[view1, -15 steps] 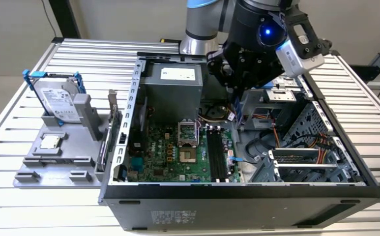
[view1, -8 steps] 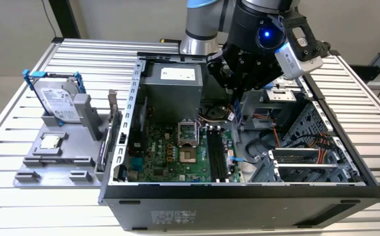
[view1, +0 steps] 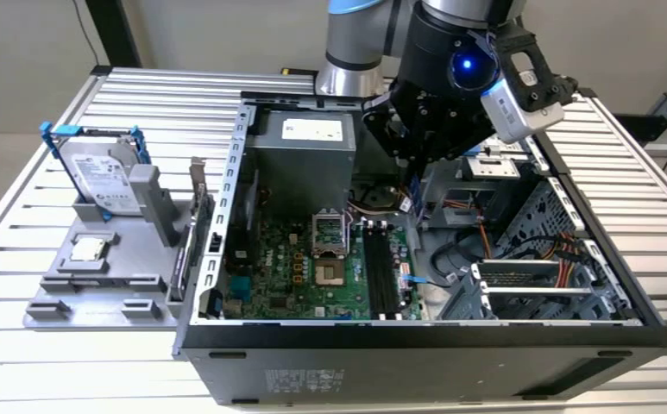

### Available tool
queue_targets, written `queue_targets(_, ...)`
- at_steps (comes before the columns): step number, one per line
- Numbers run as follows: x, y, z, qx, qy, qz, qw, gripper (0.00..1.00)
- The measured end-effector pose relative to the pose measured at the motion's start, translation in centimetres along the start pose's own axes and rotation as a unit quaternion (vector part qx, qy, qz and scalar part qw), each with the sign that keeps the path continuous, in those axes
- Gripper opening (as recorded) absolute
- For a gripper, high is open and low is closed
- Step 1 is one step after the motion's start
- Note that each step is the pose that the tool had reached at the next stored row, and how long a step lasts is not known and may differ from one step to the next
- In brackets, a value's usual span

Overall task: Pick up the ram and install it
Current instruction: 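Insert the ram into the slot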

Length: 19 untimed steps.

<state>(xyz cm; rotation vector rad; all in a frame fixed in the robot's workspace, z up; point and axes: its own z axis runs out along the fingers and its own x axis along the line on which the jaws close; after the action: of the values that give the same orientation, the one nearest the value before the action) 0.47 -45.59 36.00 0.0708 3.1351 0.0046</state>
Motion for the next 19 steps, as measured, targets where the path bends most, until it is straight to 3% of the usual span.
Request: queue_targets(19,-0.02,0.0,0.62,0.0001,0.0,0.0,1.0,0.0)
